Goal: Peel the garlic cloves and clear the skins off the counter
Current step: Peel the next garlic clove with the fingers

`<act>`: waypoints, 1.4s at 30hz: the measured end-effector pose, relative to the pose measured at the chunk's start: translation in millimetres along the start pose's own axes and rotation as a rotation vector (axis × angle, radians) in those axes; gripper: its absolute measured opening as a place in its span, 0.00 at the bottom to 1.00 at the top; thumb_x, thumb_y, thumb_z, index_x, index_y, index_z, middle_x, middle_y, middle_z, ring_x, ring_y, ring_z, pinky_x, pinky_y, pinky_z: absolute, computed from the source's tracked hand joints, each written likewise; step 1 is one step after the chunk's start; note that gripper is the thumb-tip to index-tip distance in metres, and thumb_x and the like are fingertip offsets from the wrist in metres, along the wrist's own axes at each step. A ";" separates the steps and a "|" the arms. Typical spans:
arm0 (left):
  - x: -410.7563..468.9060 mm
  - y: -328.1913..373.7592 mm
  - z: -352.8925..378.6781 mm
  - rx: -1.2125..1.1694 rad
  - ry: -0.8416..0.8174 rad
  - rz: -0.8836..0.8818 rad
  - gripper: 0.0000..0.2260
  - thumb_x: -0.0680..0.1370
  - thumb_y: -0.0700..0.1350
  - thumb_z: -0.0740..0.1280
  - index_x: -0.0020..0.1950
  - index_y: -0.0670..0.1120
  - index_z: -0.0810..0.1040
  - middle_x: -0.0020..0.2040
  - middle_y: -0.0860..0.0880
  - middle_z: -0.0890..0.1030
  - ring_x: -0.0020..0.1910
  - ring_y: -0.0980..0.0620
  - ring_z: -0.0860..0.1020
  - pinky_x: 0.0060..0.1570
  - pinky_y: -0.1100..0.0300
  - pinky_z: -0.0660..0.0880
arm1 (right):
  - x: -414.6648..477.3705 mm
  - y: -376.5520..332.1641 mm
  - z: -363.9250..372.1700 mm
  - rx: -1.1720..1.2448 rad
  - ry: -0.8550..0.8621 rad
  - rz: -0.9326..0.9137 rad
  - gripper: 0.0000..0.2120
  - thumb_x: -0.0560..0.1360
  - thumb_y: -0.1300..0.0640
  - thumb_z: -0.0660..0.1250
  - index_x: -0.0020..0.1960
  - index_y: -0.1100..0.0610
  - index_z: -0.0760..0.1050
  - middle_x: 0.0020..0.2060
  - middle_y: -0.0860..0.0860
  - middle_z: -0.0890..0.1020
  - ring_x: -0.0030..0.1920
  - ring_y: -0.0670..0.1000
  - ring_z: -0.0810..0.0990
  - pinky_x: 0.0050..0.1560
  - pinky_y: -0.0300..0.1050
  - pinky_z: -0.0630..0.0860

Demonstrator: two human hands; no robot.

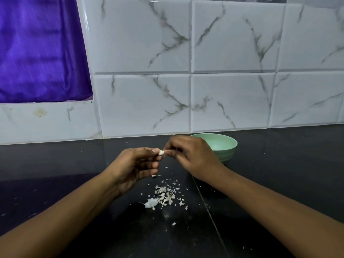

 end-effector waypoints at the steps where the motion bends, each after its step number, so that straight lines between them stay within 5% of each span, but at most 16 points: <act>1: -0.6 0.5 0.0 0.007 -0.014 0.009 0.03 0.71 0.39 0.67 0.41 0.40 0.79 0.32 0.49 0.81 0.25 0.57 0.77 0.27 0.65 0.77 | 0.0 1.5 -1.0 0.112 -0.009 0.055 0.05 0.75 0.54 0.67 0.44 0.55 0.78 0.35 0.46 0.80 0.35 0.49 0.78 0.35 0.46 0.75; 8: -2.1 1.3 -0.4 0.059 -0.037 0.099 0.06 0.66 0.40 0.68 0.42 0.40 0.78 0.34 0.48 0.81 0.25 0.55 0.77 0.26 0.64 0.76 | -6.9 7.9 12.7 0.732 -0.154 0.515 0.07 0.78 0.59 0.64 0.41 0.52 0.75 0.31 0.47 0.77 0.30 0.44 0.74 0.24 0.39 0.72; 19: -3.9 -0.2 2.8 0.011 -0.053 0.147 0.06 0.67 0.41 0.67 0.41 0.40 0.78 0.35 0.48 0.81 0.24 0.55 0.77 0.25 0.63 0.76 | -9.3 0.9 16.6 1.118 -0.255 0.683 0.08 0.79 0.57 0.61 0.41 0.54 0.73 0.31 0.47 0.74 0.31 0.43 0.72 0.25 0.36 0.71; 21: -3.6 -1.1 3.5 -0.006 -0.052 0.118 0.06 0.67 0.40 0.67 0.42 0.40 0.79 0.34 0.48 0.81 0.24 0.55 0.77 0.25 0.63 0.77 | -9.2 2.2 16.4 1.053 -0.234 0.648 0.08 0.79 0.57 0.62 0.41 0.54 0.74 0.32 0.46 0.75 0.32 0.44 0.73 0.25 0.37 0.72; 25: 0.1 -2.0 -2.9 -0.011 0.067 0.078 0.05 0.75 0.37 0.65 0.41 0.40 0.79 0.32 0.48 0.81 0.24 0.55 0.78 0.26 0.64 0.77 | -3.2 5.6 1.1 0.385 -0.059 0.264 0.07 0.76 0.56 0.67 0.40 0.49 0.75 0.30 0.44 0.77 0.31 0.50 0.75 0.29 0.45 0.74; 27: 1.3 -0.8 -8.1 -0.003 0.106 0.072 0.06 0.76 0.37 0.64 0.42 0.41 0.79 0.33 0.48 0.81 0.25 0.55 0.78 0.27 0.64 0.78 | -0.1 4.0 -4.1 0.265 -0.021 0.178 0.04 0.75 0.55 0.68 0.41 0.51 0.77 0.31 0.46 0.79 0.33 0.51 0.78 0.36 0.49 0.74; 30: 1.0 -1.2 -10.0 0.020 0.086 0.064 0.06 0.76 0.38 0.65 0.41 0.42 0.79 0.34 0.48 0.82 0.25 0.55 0.79 0.27 0.64 0.77 | 1.2 10.8 -5.4 0.204 -0.098 0.260 0.02 0.73 0.54 0.71 0.42 0.51 0.81 0.31 0.43 0.80 0.36 0.45 0.80 0.41 0.44 0.76; 35: -2.1 -0.6 -6.7 0.072 0.089 0.074 0.05 0.76 0.38 0.66 0.42 0.43 0.80 0.35 0.49 0.83 0.25 0.54 0.78 0.25 0.63 0.76 | 0.8 13.2 -10.8 0.281 -0.183 0.366 0.06 0.66 0.56 0.77 0.36 0.50 0.80 0.30 0.42 0.81 0.32 0.38 0.76 0.34 0.30 0.69; 42: -2.2 1.8 -9.8 0.129 0.131 0.090 0.05 0.75 0.40 0.67 0.41 0.45 0.80 0.35 0.51 0.84 0.24 0.57 0.76 0.23 0.68 0.71 | -0.3 10.9 -7.0 0.442 -0.329 0.436 0.08 0.73 0.63 0.71 0.41 0.50 0.77 0.32 0.45 0.80 0.34 0.43 0.80 0.32 0.42 0.79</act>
Point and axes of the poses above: each hand's wrist, its own x-axis towards the middle knuckle, its own z-axis out of the palm, y = z × x, the point moved 3 cm from there along x, towards the middle knuckle
